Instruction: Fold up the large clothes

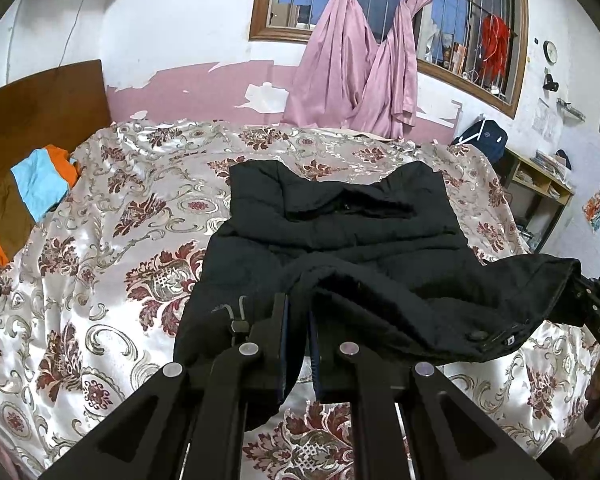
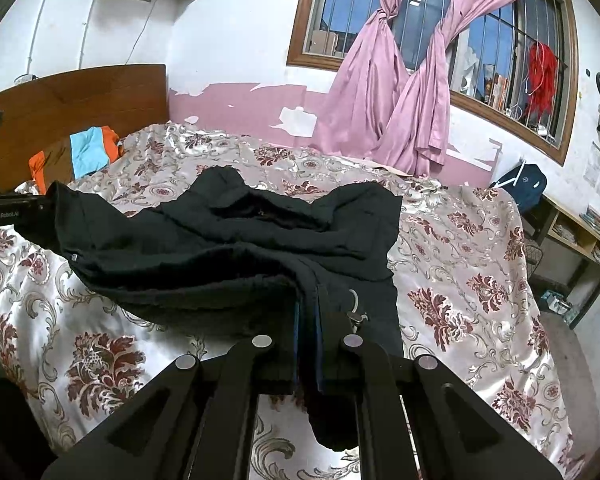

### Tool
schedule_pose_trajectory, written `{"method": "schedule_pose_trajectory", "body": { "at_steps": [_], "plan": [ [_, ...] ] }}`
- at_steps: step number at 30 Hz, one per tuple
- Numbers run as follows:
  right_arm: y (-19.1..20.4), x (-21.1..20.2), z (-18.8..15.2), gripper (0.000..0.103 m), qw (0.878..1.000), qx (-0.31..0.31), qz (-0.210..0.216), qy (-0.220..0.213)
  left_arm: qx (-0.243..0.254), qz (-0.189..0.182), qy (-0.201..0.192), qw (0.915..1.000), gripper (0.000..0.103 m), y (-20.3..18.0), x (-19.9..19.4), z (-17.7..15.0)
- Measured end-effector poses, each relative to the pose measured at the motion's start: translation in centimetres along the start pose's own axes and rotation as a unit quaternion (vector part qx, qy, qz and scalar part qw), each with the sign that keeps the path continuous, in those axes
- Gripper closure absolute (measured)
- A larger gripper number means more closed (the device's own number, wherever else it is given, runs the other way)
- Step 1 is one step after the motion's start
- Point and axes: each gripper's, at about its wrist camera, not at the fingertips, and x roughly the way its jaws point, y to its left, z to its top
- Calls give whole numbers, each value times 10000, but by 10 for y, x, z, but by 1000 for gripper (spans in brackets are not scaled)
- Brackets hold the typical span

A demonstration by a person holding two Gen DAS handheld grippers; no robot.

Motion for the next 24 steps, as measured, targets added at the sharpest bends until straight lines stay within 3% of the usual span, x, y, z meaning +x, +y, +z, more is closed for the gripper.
{"method": "schedule_pose_trajectory", "body": {
  "at_steps": [15,24],
  "plan": [
    [8,-6,-24,97,9998,164,-75,-29,-25,-125,92,9999,94,2,1,-28],
    [10,-7,-24,97,9990,348,-180,-213,-34,-260,56,9996,94,6,1,-26]
  ]
}}
